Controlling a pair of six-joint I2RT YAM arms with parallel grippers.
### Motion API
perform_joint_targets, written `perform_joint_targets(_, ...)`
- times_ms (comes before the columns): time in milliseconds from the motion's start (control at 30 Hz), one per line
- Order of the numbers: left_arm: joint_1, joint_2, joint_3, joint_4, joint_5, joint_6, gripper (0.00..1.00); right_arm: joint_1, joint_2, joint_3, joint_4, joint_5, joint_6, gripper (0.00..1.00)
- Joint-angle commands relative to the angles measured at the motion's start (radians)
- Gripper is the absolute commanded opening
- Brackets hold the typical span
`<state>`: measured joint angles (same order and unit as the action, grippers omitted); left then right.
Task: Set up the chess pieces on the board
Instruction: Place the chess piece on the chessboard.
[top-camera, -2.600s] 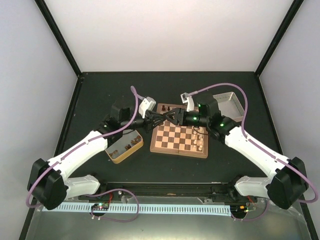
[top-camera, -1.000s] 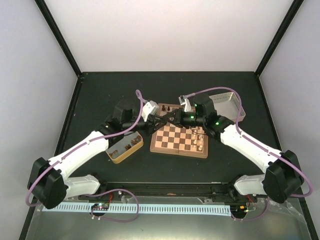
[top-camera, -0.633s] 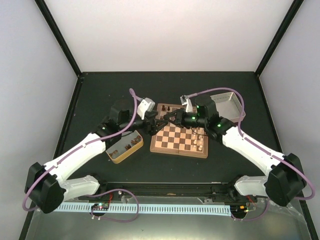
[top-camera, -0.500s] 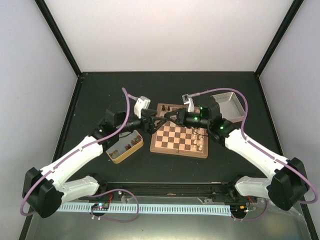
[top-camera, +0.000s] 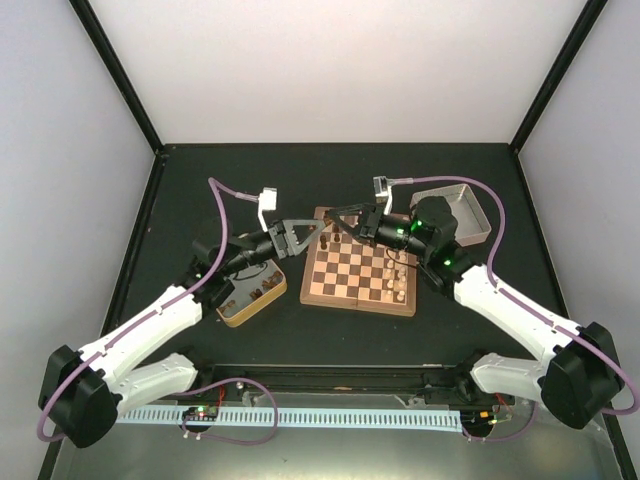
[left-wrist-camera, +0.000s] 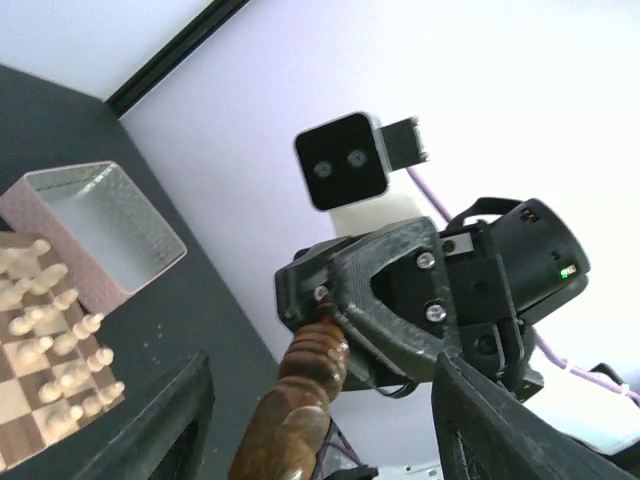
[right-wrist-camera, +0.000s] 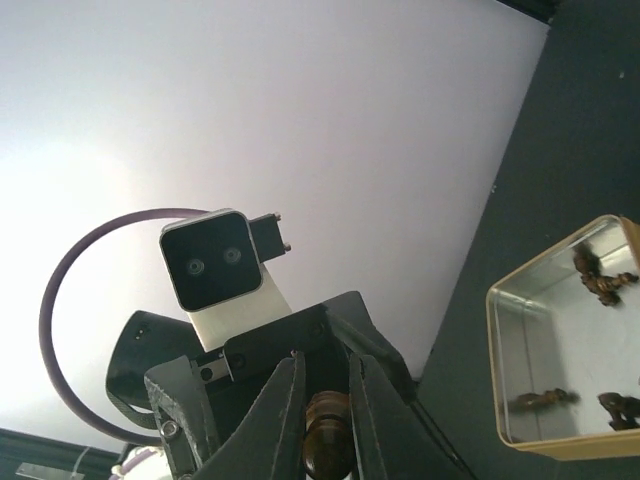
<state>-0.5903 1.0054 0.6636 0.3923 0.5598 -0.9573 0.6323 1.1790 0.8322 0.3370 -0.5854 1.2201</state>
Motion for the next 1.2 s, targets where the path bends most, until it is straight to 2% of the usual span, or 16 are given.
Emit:
perform_joint_targets(0,0.003,-0.006,-0.006,0.148,0.008,-0.112,0.55,-0.004,-0.005,-0.02,0.101,-0.013,0.06,0.06)
perform_joint_targets(67,0.003,-0.003,-0.008,0.15,0.003,-0.12,0.46,-0.005,-0.003,-0.022,0.107,-0.014,0.067,0.06)
perform_joint_targets(333,0.003,-0.004,-0.002,0.141,-0.013,-0.118,0.26,-0.003,-0.006,-0.03,0.11,-0.001,0.065,0.06)
perform_joint_targets(500,0.002,0.007,-0.002,0.14,-0.015,-0.114,0.09,-0.004,-0.009,-0.027,0.099,0.007,0.051,0.06)
perform_joint_targets(567,0.002,0.006,0.01,0.093,-0.028,-0.086,0.05,-0.005,-0.015,-0.021,0.064,0.023,0.022,0.06)
perform_joint_targets(700,0.003,-0.004,0.066,-0.137,-0.091,0.065,0.05,-0.008,-0.054,0.009,-0.157,0.137,-0.14,0.06)
perform_joint_targets(800,0.002,0.027,0.133,-0.396,-0.168,0.233,0.06,-0.009,-0.099,0.026,-0.367,0.349,-0.284,0.06)
perform_joint_targets(933,-0.005,0.154,0.188,-0.718,-0.275,0.39,0.06,-0.01,-0.15,0.024,-0.572,0.571,-0.409,0.06)
perform_joint_targets(1067,-0.041,0.283,0.232,-0.882,-0.332,0.45,0.07,-0.01,-0.166,0.018,-0.69,0.68,-0.474,0.07)
perform_joint_targets(1167,-0.089,0.387,0.287,-0.959,-0.392,0.47,0.08,-0.01,-0.172,-0.001,-0.697,0.696,-0.482,0.07)
